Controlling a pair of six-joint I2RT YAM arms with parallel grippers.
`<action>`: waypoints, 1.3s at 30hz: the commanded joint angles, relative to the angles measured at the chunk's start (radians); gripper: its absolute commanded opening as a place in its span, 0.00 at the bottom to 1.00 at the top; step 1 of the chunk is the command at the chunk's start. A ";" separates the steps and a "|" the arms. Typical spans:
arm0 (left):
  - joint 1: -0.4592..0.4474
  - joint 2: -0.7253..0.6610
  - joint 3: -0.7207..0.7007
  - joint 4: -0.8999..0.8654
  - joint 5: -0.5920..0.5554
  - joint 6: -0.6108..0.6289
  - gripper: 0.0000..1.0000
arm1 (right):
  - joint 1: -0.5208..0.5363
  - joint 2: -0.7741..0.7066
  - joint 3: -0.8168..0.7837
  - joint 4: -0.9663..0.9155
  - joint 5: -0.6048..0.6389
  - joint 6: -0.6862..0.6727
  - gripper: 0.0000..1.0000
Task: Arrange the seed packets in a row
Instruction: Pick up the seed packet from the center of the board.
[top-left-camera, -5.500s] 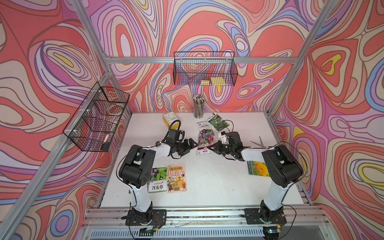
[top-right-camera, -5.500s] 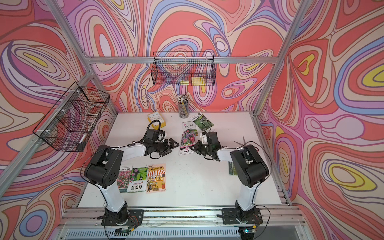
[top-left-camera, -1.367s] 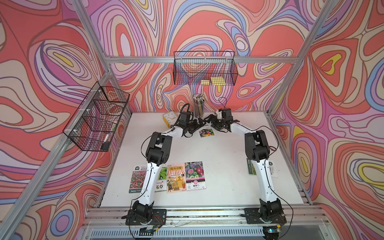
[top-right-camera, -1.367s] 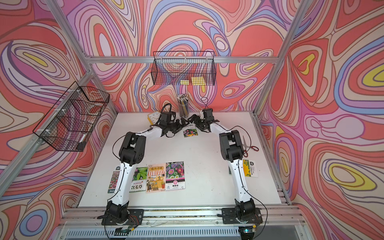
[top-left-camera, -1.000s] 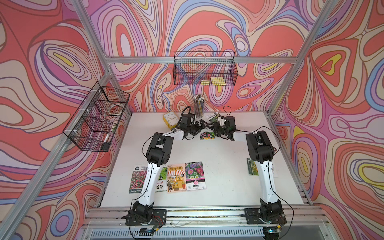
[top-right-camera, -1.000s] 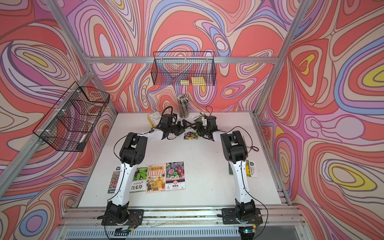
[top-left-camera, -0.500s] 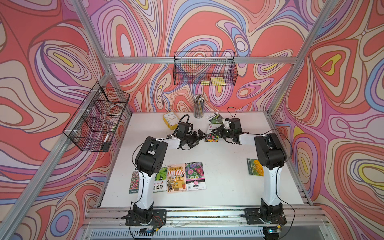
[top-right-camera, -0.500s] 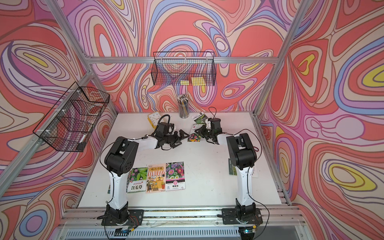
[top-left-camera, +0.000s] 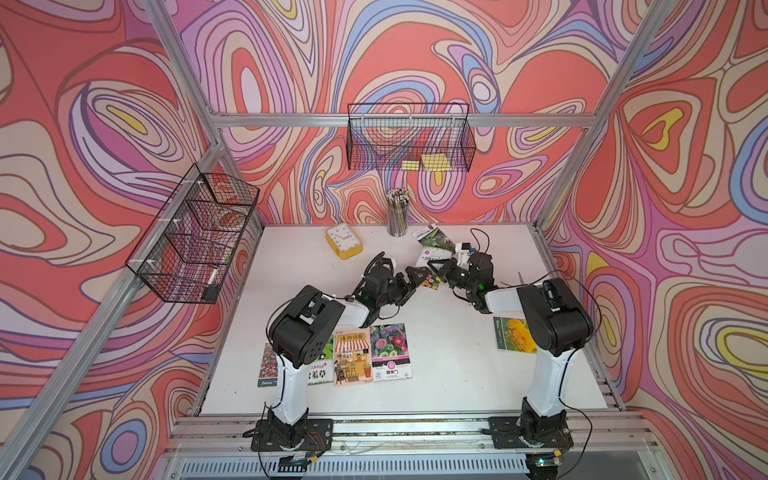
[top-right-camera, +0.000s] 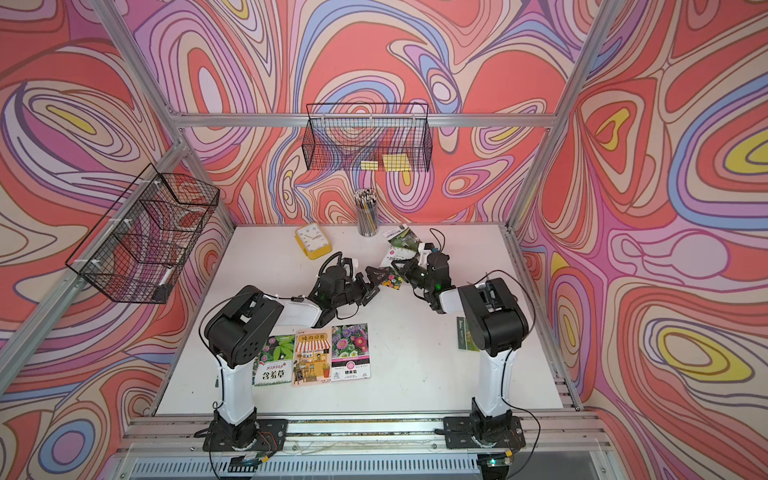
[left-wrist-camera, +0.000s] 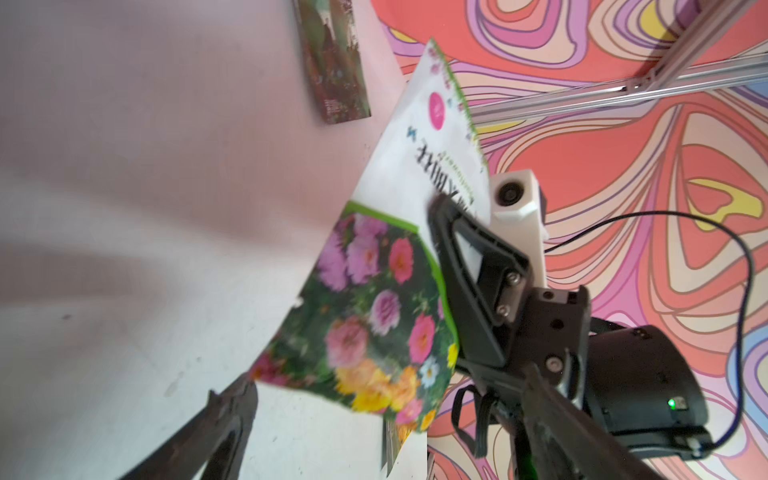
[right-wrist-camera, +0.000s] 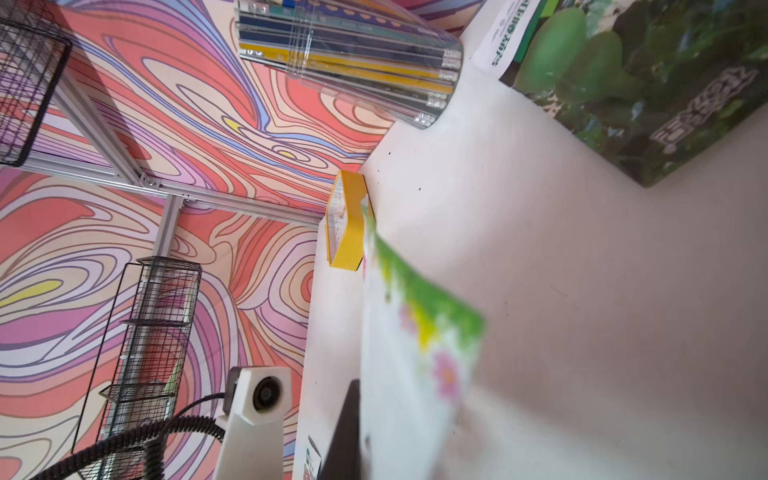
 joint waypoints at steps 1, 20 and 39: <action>-0.025 0.010 0.022 0.112 -0.079 -0.035 0.96 | 0.009 -0.061 -0.042 0.148 0.027 0.063 0.00; -0.016 0.063 0.080 0.227 0.029 -0.036 0.00 | -0.006 -0.181 -0.154 0.093 -0.034 0.028 0.54; 0.191 -0.126 0.241 -0.664 0.806 0.596 0.00 | -0.194 -0.367 0.033 -0.816 -0.329 -0.505 0.86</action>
